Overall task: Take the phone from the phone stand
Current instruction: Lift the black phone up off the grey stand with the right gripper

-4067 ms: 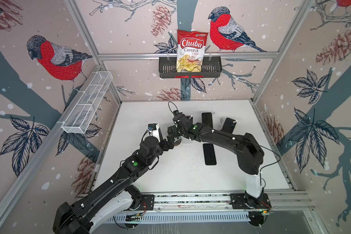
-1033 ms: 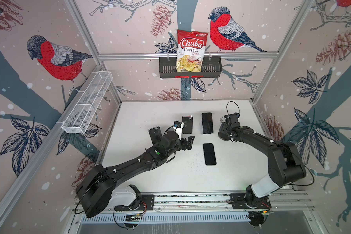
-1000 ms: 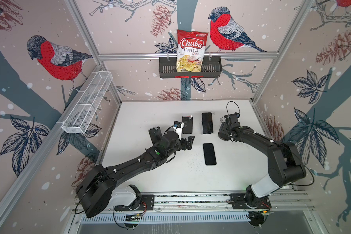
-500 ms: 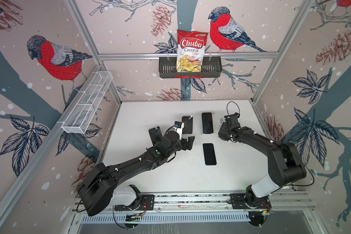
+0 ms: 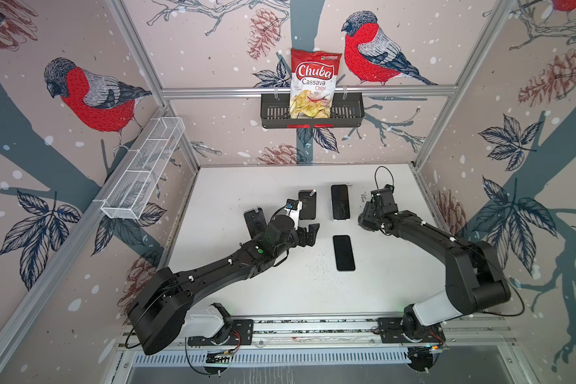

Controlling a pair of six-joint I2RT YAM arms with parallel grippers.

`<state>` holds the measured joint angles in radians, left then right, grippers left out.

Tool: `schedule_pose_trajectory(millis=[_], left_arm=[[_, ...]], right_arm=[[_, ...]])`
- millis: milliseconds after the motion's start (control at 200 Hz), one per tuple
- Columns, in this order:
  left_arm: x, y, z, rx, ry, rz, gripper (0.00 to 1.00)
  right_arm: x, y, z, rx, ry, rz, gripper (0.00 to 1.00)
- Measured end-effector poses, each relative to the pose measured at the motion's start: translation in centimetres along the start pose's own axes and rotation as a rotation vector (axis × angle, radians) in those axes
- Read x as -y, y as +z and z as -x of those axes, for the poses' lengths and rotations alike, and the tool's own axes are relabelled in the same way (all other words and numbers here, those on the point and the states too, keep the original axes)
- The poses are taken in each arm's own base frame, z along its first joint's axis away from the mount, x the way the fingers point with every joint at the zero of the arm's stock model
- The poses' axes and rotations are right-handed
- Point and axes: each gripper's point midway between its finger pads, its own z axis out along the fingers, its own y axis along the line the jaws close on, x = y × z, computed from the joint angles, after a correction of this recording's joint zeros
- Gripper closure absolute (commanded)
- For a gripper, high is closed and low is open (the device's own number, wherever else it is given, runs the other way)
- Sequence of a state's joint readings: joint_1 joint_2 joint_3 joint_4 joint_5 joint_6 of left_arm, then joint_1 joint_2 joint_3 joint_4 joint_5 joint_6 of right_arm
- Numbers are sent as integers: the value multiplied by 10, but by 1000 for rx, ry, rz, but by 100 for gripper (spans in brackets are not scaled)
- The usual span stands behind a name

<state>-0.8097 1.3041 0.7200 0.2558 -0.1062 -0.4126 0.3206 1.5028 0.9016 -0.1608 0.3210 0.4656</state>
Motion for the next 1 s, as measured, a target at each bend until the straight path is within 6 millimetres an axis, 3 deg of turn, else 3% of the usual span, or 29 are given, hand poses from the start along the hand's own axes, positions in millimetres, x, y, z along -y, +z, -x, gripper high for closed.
schedule_pose_trajectory(millis=[195,450,811,996], left_arm=[[-1,2,-2,-7,0,1,3],[-1,5,-7,-24,2,0,3],[5,4,-3,-9,-1,-31,4],[5,-1,-2,3,-1,-34,4]], right_arm=[[-3,-18,9,32,-35,35,30],[-5,-47,1,39,-56,81,30],[-5,-78,-39,-5,-75,158,30],[-9,-81,-65,-63,-98,176,30]])
